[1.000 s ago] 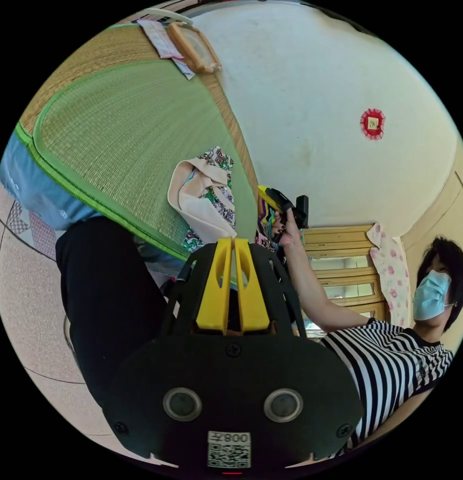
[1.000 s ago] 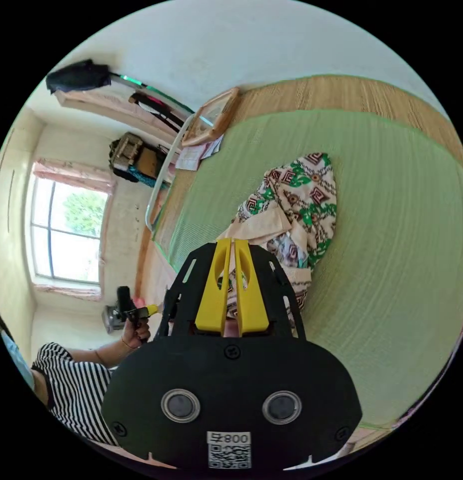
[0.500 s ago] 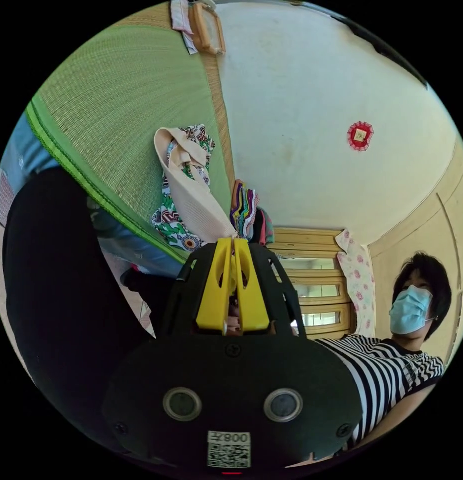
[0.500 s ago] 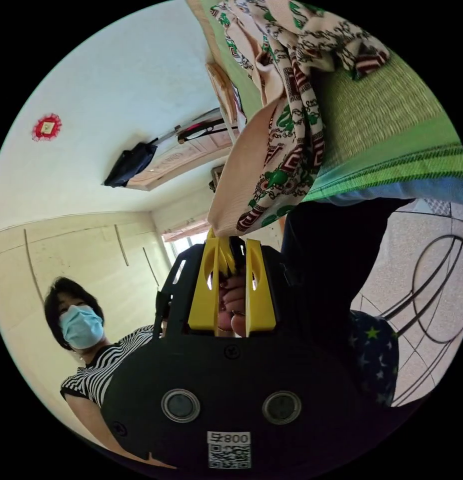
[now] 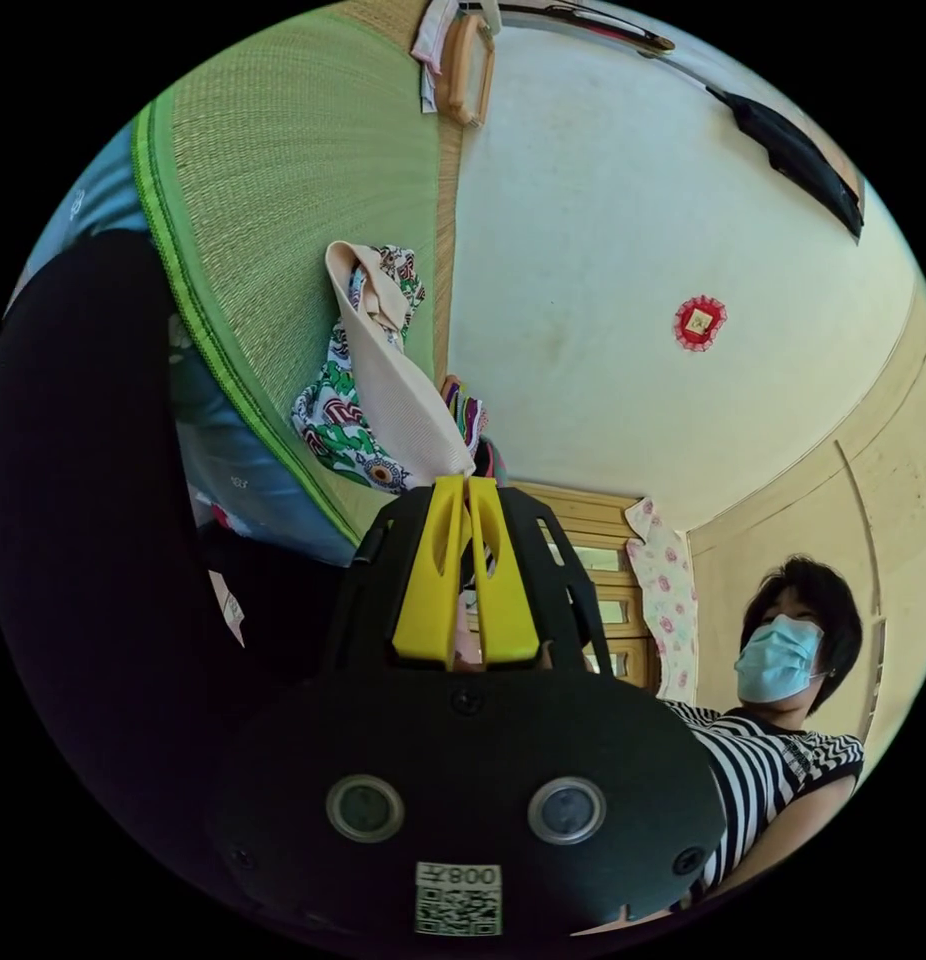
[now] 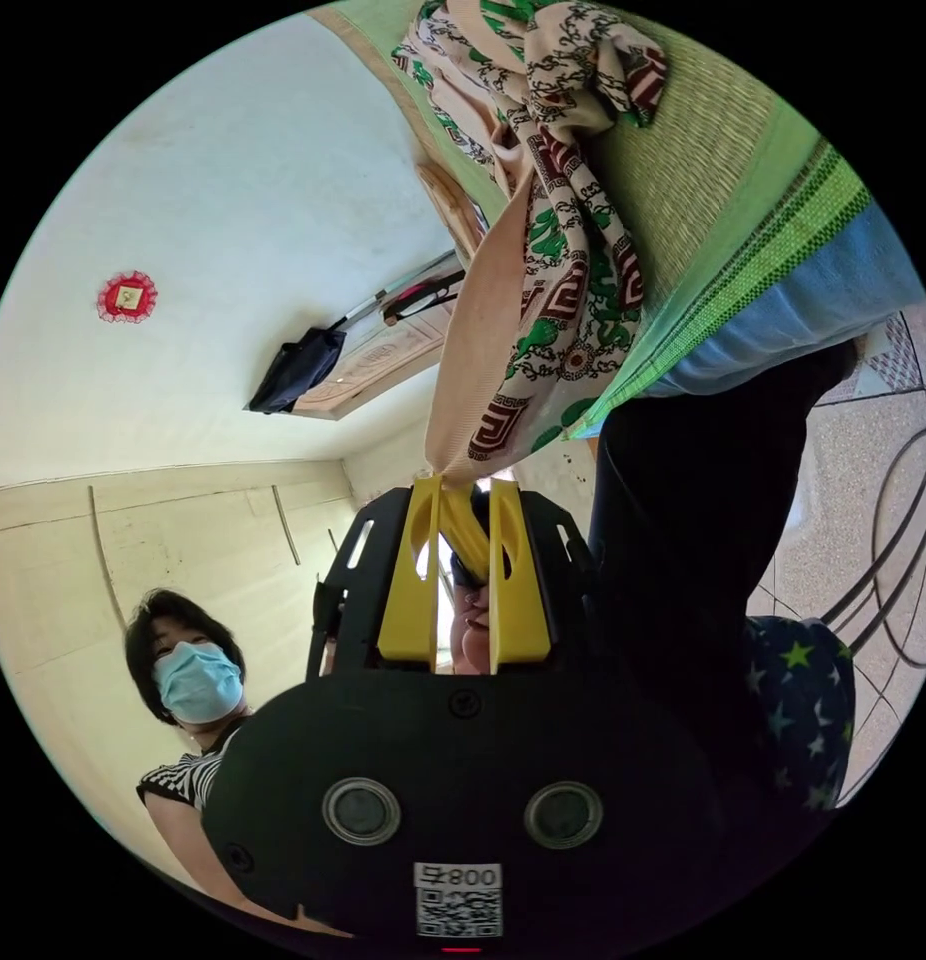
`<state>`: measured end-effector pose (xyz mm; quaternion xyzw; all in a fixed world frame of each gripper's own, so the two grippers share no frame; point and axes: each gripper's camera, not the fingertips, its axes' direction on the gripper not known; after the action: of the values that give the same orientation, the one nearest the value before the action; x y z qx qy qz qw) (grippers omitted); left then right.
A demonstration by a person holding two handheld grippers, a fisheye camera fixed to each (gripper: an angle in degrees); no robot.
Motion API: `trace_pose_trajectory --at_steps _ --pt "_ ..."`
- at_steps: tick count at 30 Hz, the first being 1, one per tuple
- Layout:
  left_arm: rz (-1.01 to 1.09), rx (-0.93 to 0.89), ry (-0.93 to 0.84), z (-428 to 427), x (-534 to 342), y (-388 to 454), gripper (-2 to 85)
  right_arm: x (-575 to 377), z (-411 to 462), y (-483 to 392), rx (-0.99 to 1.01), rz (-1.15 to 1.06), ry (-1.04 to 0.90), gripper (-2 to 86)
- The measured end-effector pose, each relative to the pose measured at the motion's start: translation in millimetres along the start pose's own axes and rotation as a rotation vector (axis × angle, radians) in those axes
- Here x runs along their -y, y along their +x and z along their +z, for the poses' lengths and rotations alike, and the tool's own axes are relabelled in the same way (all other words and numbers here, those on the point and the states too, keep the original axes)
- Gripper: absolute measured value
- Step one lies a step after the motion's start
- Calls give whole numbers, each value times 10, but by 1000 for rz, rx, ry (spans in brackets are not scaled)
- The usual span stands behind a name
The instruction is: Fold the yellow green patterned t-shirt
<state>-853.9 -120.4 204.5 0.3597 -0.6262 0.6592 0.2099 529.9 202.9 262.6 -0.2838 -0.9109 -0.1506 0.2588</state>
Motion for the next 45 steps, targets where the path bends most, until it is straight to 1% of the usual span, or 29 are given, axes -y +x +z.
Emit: trace_pose_trajectory --at_steps 8,12,16,21,23,27,29,30,32,33,35,36,38,39,41,42,44,45 --pt "-8 -24 10 299 43 -19 6 -22 -392 4 22 -17 73 79" --pt "-16 -36 -3 521 16 -35 6 -17 -417 68 62 -10 88 75" --pt "-22 -38 -17 818 -36 -34 6 -4 -367 96 80 -29 85 48" --pt "16 27 -92 1155 -77 32 8 -52 -321 114 11 -48 62 24" --pt "80 101 -136 1285 -76 133 9 -89 -296 107 -61 -68 40 20" --pt "245 267 -155 1502 28 422 16 -173 -292 77 -218 -93 -6 17" --pt "383 396 -220 1871 198 650 28 -266 -211 52 -344 -110 -69 16" --pt "415 426 -240 1996 247 696 32 -291 -185 49 -372 -114 -84 15" --pt "519 506 -313 2581 451 833 52 -393 -87 52 -468 -123 -129 15" --pt "540 519 -332 2746 501 856 57 -419 -67 57 -481 -123 -137 15" --pt "600 597 -414 3446 684 913 72 -527 5 80 -524 -116 -160 15" --pt "613 621 -430 3621 720 923 74 -555 22 83 -535 -114 -165 15" --pt "683 755 -480 4304 815 963 81 -668 84 87 -573 -112 -174 15" --pt "695 791 -490 4460 830 968 83 -694 99 89 -580 -111 -175 15" --pt "765 915 -544 5038 847 986 91 -788 173 91 -604 -108 -187 15" --pt "783 961 -556 5171 841 983 93 -809 196 90 -613 -108 -190 15" --pt "848 1134 -601 5643 794 934 88 -875 301 94 -630 -109 -206 15" --pt "858 1172 -608 5739 783 916 85 -886 328 99 -630 -107 -209 15"
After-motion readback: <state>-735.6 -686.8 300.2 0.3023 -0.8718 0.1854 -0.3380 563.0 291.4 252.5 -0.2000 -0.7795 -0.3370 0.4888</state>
